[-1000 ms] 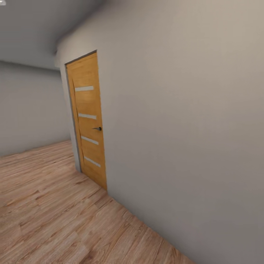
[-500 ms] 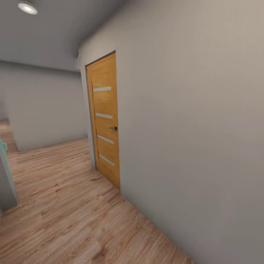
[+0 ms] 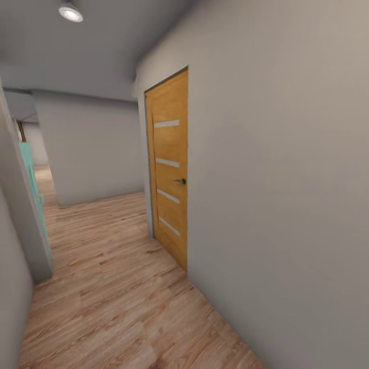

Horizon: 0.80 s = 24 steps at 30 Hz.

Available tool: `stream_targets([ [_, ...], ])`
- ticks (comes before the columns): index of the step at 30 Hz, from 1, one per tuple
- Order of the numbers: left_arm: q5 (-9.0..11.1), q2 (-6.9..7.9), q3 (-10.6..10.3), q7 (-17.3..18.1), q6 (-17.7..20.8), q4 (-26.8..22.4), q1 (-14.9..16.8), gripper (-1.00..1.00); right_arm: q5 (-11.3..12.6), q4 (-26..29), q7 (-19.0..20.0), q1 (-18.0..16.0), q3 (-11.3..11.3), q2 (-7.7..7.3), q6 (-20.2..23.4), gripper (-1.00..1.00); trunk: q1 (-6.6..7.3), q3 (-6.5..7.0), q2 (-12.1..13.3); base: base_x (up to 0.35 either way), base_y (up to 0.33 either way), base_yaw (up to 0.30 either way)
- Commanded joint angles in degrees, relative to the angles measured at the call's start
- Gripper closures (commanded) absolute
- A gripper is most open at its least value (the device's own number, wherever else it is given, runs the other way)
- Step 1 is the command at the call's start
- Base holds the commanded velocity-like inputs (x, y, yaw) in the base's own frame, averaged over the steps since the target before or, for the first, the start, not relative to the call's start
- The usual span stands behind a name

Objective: Move the two storage containers from the living room to the garage. In the garage, place one container on the floor and stack the other container on top of it (either order is fine).

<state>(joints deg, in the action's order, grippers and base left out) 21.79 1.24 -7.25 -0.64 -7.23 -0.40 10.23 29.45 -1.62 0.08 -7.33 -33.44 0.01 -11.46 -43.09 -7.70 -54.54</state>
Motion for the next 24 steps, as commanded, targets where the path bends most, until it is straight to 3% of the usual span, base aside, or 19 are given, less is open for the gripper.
stream_targets([
  [1, 0.4, -0.01, -0.5, -0.1, -0.2, 0.0, 0.1, -1.0, 0.4, -0.2, 0.0, -0.1, -0.5, 0.02, -0.3, -1.0, -0.04, -0.08, 0.0, 0.315, 0.0, 0.278],
  [24, 0.4, -0.01, -0.5, -0.1, -0.1, 0.0, 0.1, -1.0, 0.4, -0.2, 0.0, -0.1, -0.5, -0.02, -0.1, -1.0, -0.04, -0.08, 0.0, 0.32, 0.0, 0.278],
])
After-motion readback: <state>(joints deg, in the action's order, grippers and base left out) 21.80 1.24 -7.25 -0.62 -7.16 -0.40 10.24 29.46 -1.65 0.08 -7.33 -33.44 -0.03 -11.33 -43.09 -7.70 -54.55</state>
